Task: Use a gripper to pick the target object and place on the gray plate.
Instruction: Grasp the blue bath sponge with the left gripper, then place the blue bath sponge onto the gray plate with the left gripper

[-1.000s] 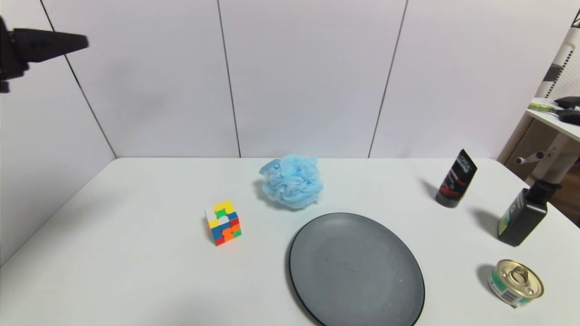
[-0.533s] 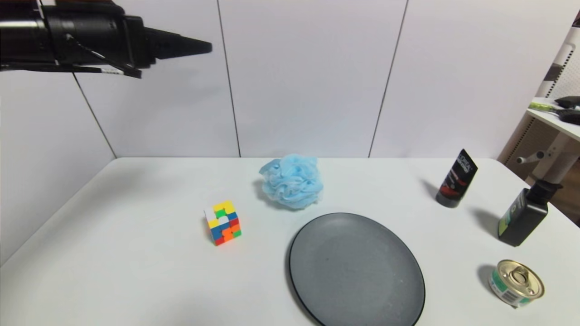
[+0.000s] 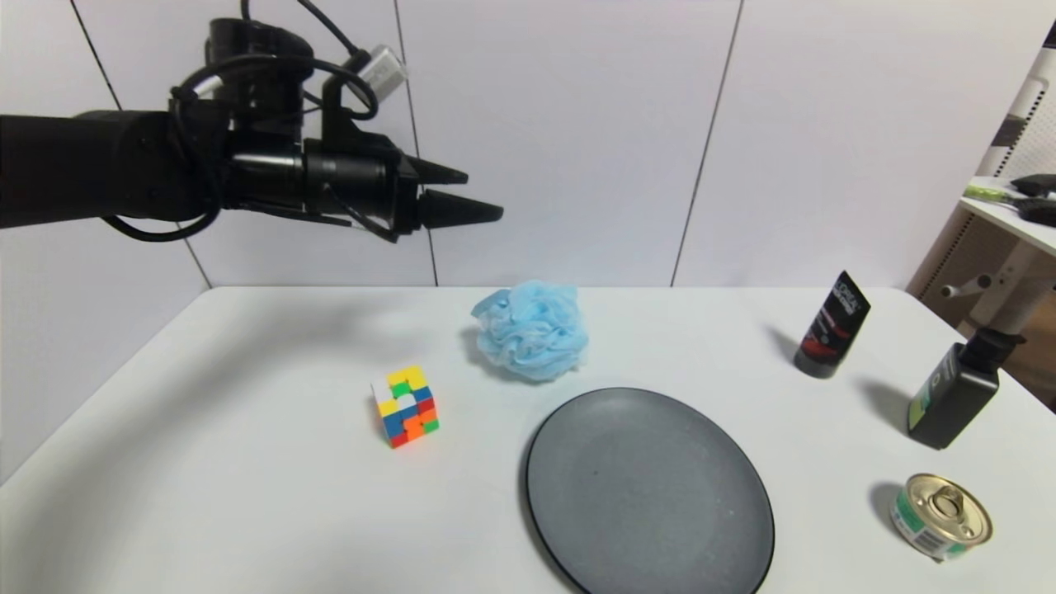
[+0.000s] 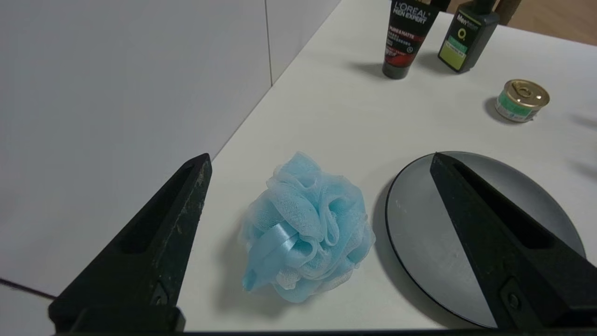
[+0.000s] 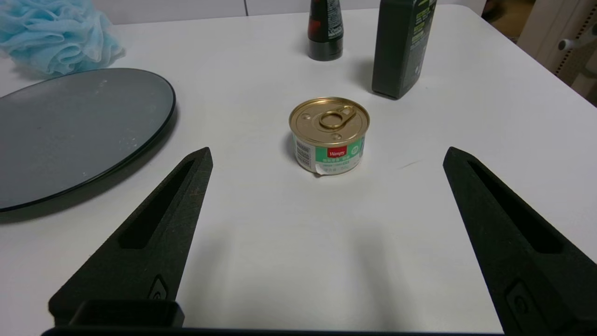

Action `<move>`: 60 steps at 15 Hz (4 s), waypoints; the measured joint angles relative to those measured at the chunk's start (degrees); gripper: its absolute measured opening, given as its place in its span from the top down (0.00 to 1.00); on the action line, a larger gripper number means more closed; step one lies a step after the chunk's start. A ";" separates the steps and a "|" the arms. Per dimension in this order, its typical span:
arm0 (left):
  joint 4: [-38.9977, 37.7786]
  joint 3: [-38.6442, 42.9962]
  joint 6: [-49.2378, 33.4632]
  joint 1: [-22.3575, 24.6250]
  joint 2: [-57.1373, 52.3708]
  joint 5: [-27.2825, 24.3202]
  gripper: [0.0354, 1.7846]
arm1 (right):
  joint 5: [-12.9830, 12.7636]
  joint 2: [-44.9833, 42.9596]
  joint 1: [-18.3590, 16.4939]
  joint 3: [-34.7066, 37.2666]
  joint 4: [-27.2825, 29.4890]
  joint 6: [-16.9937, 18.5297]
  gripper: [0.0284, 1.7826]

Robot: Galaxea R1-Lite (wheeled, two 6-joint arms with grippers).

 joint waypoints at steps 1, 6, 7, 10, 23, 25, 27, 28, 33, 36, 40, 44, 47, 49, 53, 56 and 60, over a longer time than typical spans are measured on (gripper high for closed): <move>-0.11 -0.02 0.52 -0.48 1.51 0.06 0.06 | -0.05 0.00 0.00 0.00 -0.04 0.00 0.04; -0.17 -0.10 5.40 -2.71 8.22 4.30 0.06 | -0.02 0.00 0.00 0.00 0.00 0.00 0.04; -0.13 -0.07 5.49 -3.01 9.06 4.63 0.06 | -0.02 0.00 0.00 0.00 -0.01 -0.02 0.04; -0.15 0.01 5.46 -3.95 11.24 4.74 0.06 | 0.00 0.02 0.00 0.00 -0.01 0.00 0.04; -2.76 0.32 5.02 -6.80 20.42 4.99 0.06 | 0.00 0.00 0.00 0.00 -0.04 0.00 0.04; -4.77 0.50 5.01 -6.73 22.15 4.99 0.06 | 0.00 0.00 0.00 0.00 -0.01 0.00 0.04; -5.14 0.32 5.18 -6.70 23.45 4.99 0.06 | 0.00 0.00 0.00 0.00 -0.01 0.00 0.04; -5.58 0.21 5.23 -6.73 23.94 4.96 0.06 | -0.02 0.00 0.00 0.00 -0.01 -0.02 0.04; -8.79 0.12 4.96 -6.73 25.62 5.08 0.06 | -0.02 0.00 0.00 0.00 -0.01 0.00 0.04; -8.87 0.12 5.13 -6.73 26.12 5.07 0.06 | 0.02 0.00 0.00 0.00 -0.01 -0.02 0.04; -10.39 0.01 4.94 -6.73 26.26 5.13 0.06 | -0.02 0.00 0.00 0.00 -0.01 -0.02 0.04; -10.47 0.15 5.32 -6.51 25.80 5.08 0.36 | 0.00 0.00 0.00 0.00 -0.01 -0.02 0.04; -10.44 0.23 5.24 -6.49 25.42 5.11 0.52 | 0.00 0.00 0.00 0.00 -0.01 0.00 0.04; -10.05 0.74 5.29 -6.53 24.20 5.19 0.60 | -0.02 0.00 0.00 0.00 0.00 0.00 0.04; -9.17 4.63 5.27 -6.51 17.09 8.08 0.70 | -0.05 0.00 0.00 0.00 0.00 -0.02 0.04; -8.59 7.12 5.46 -6.80 8.87 10.58 0.76 | -0.02 0.00 0.00 0.00 -0.01 -0.02 0.04; -6.80 12.71 5.32 -11.47 -3.43 12.47 0.79 | 0.00 0.00 0.00 0.00 -0.01 -0.02 0.04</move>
